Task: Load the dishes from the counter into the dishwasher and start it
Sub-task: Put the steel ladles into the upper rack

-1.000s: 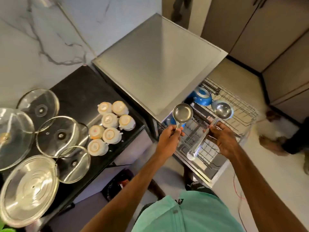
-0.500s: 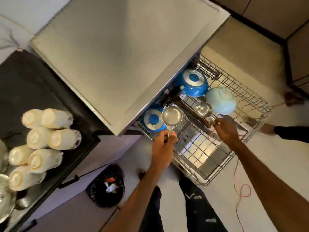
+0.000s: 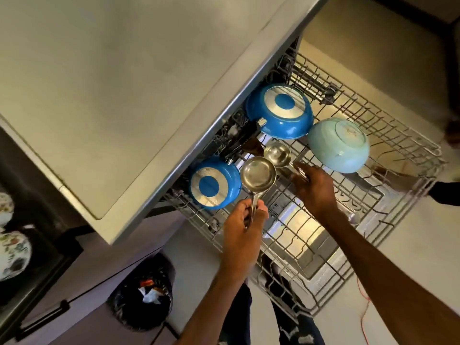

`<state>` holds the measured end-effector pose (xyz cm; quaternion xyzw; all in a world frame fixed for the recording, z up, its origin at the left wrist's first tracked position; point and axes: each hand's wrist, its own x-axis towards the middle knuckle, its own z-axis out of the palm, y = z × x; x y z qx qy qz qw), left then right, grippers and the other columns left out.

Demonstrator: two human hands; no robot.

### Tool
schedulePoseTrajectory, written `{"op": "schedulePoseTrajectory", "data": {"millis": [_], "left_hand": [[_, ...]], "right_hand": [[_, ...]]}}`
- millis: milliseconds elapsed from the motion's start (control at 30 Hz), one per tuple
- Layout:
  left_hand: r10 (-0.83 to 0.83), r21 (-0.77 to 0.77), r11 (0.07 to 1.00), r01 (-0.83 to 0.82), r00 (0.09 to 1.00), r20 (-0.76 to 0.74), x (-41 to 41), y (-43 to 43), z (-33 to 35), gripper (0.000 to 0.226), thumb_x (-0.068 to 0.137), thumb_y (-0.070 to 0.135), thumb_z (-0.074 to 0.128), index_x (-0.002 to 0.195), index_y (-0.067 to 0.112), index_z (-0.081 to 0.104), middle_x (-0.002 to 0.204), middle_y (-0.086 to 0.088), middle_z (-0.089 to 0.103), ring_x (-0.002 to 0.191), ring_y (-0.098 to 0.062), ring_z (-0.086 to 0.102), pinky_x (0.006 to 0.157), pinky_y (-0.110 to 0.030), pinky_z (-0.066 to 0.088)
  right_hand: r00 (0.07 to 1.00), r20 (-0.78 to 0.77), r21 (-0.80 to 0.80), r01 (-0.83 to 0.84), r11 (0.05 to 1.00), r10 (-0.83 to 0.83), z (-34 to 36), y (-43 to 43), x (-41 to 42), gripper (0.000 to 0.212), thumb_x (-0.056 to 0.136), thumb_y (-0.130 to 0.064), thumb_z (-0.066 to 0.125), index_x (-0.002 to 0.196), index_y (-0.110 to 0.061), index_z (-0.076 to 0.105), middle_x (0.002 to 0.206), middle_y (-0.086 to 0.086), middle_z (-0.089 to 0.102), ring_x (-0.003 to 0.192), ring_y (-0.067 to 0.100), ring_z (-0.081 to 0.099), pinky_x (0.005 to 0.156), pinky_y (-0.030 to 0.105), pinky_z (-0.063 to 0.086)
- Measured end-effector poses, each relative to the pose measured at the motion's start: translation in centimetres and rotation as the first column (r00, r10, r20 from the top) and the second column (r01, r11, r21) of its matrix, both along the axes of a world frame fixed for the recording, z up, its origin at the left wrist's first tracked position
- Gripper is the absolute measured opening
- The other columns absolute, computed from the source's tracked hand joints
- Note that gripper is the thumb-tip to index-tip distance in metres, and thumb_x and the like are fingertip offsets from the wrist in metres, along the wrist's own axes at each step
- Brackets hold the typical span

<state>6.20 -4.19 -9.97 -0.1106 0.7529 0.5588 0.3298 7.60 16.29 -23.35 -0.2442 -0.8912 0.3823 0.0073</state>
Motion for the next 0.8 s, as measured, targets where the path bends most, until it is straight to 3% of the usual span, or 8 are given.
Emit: {"op": "schedulePoseTrajectory", "data": {"millis": [167,300,400,467,533,633,800], "left_hand": [[-0.004,0.019,1.0,0.004,1.0,0.016,-0.4,0.8,-1.6,0.021,0.099,0.036,0.06,0.099,0.016,0.065,0.073,0.006,0.062,0.064,-0.003,0.052,0.058,-0.02,0.047],[-0.008,0.016,1.0,0.007,0.999,0.032,-0.3,0.6,-2.6,0.02,0.099,0.036,0.059,0.101,0.017,0.066,0.078,0.006,0.066,0.067,0.0,0.055,0.06,-0.018,0.046],[0.014,0.011,1.0,-0.015,0.999,0.034,-0.4,0.4,-3.0,0.021,0.1,0.033,0.058,0.101,0.014,0.066,0.083,0.005,0.069,0.066,0.003,0.058,0.059,-0.015,0.046],[0.029,0.015,0.999,-0.029,0.999,0.042,-0.6,0.3,-3.2,0.023,0.102,0.031,0.056,0.1,0.01,0.065,0.083,0.005,0.068,0.061,0.004,0.055,0.055,-0.013,0.044],[0.033,0.019,0.999,-0.034,0.998,0.06,-0.8,0.3,-3.3,0.021,0.102,0.03,0.055,0.102,0.011,0.065,0.085,0.004,0.068,0.059,0.004,0.055,0.054,-0.013,0.043],[0.018,0.033,0.999,-0.02,0.998,0.064,-0.8,0.2,-3.4,0.02,0.102,0.029,0.055,0.103,0.012,0.065,0.086,0.003,0.068,0.06,0.003,0.054,0.057,-0.016,0.042],[-0.017,0.008,1.0,0.016,0.998,0.053,-0.7,0.6,-3.6,0.02,0.102,0.03,0.055,0.101,0.012,0.065,0.088,0.0,0.07,0.063,0.004,0.055,0.066,-0.021,0.044]], "right_hand": [[0.988,0.11,0.175,-0.131,0.976,0.113,-0.9,-0.3,-1.1,0.032,0.102,-0.031,0.056,0.127,-0.014,0.064,0.102,0.016,0.067,0.084,0.028,0.066,0.066,0.03,0.05],[0.982,0.144,0.248,-0.157,0.956,0.124,-1.4,-0.9,-2.4,0.031,0.102,-0.025,0.054,0.13,-0.013,0.06,0.106,0.017,0.067,0.082,0.029,0.068,0.066,0.038,0.058],[0.987,0.143,0.239,-0.106,0.965,0.073,-1.1,-1.2,-2.5,0.03,0.107,-0.029,0.044,0.12,-0.013,0.065,0.102,0.012,0.069,0.08,0.025,0.07,0.064,0.027,0.05],[0.99,0.124,0.265,-0.091,0.96,0.059,-0.6,-1.5,-1.8,0.024,0.104,-0.023,0.054,0.123,-0.012,0.064,0.108,0.013,0.071,0.081,0.026,0.071,0.063,0.027,0.053],[0.992,0.105,0.324,-0.107,0.94,0.077,-0.3,-1.6,-0.8,0.035,0.092,-0.01,0.07,0.126,-0.01,0.064,0.118,0.016,0.069,0.088,0.029,0.072,0.069,0.035,0.06],[0.992,0.114,0.393,-0.085,0.916,0.043,0.0,-1.3,0.0,0.025,0.091,-0.009,0.068,0.117,-0.011,0.07,0.122,0.014,0.068,0.102,0.03,0.069,0.079,0.039,0.061],[0.998,0.056,0.406,-0.04,0.913,0.019,0.6,-1.4,-0.5,0.018,0.084,-0.001,0.076,0.101,-0.006,0.076,0.112,0.014,0.071,0.093,0.034,0.07,0.07,0.037,0.057]]}}
